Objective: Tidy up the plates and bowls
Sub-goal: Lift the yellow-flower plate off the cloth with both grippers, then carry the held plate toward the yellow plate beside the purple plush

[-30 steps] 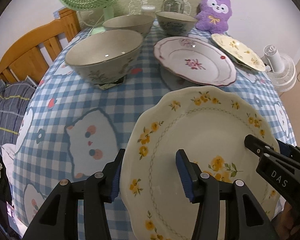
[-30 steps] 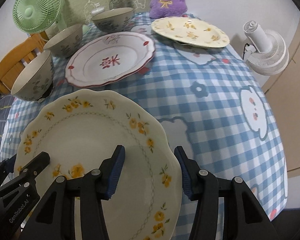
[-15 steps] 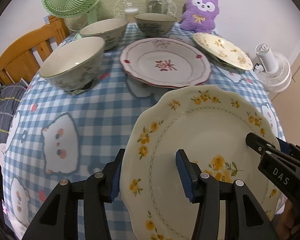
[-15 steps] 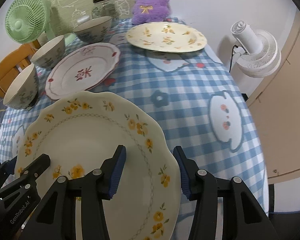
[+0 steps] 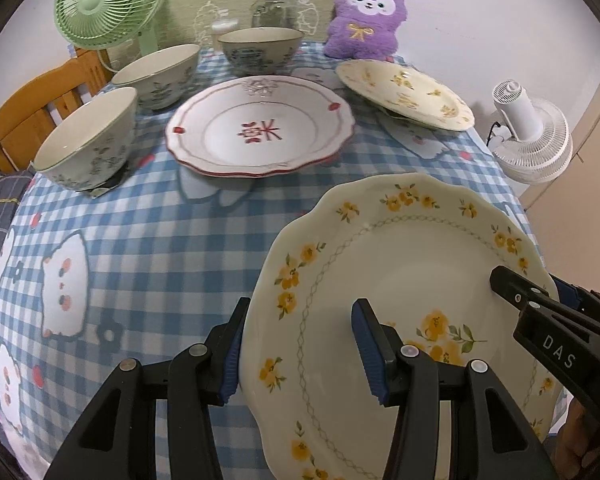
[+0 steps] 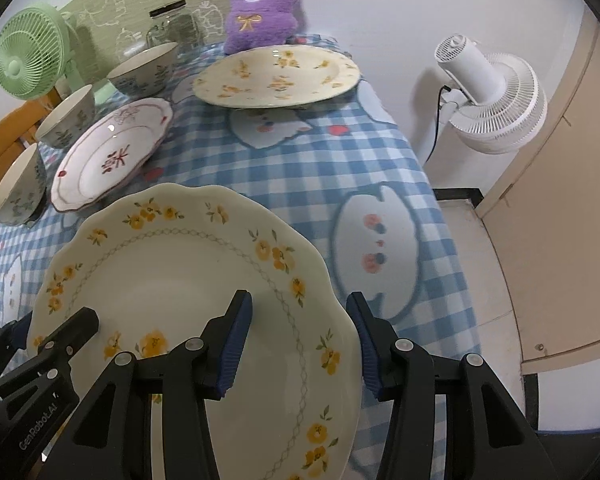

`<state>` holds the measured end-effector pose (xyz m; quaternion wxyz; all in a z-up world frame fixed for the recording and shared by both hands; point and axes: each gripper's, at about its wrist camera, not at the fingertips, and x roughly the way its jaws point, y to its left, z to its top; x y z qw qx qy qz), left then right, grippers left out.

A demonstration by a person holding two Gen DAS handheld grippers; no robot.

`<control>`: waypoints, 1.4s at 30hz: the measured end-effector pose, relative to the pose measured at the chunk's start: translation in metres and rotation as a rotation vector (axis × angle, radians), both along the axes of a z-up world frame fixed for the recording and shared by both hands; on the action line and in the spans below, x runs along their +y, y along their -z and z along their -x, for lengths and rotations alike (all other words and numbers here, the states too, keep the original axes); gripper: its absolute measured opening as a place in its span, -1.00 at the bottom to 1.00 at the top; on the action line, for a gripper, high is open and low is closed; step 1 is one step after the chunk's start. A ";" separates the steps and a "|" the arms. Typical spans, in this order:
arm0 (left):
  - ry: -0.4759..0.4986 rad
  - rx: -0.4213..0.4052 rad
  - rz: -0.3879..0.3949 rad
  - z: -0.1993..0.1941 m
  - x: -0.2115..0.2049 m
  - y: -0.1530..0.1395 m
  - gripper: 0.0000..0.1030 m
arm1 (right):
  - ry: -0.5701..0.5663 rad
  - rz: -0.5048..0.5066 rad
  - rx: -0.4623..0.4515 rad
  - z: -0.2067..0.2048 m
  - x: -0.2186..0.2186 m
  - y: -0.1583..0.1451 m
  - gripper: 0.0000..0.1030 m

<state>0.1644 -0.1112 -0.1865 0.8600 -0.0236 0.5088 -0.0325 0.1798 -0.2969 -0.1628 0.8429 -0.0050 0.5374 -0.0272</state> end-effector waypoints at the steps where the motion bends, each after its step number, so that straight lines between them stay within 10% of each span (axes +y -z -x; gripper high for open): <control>1: 0.002 0.000 0.001 0.000 -0.004 0.001 -0.02 | 0.001 0.003 -0.001 0.000 -0.003 0.000 0.02; 29: 0.034 0.011 -0.021 -0.004 -0.051 0.019 -0.02 | 0.050 -0.018 -0.014 -0.004 -0.050 0.014 0.05; 42: 0.068 -0.017 0.013 0.000 -0.052 0.007 0.62 | 0.054 0.018 0.007 -0.004 -0.042 0.012 0.21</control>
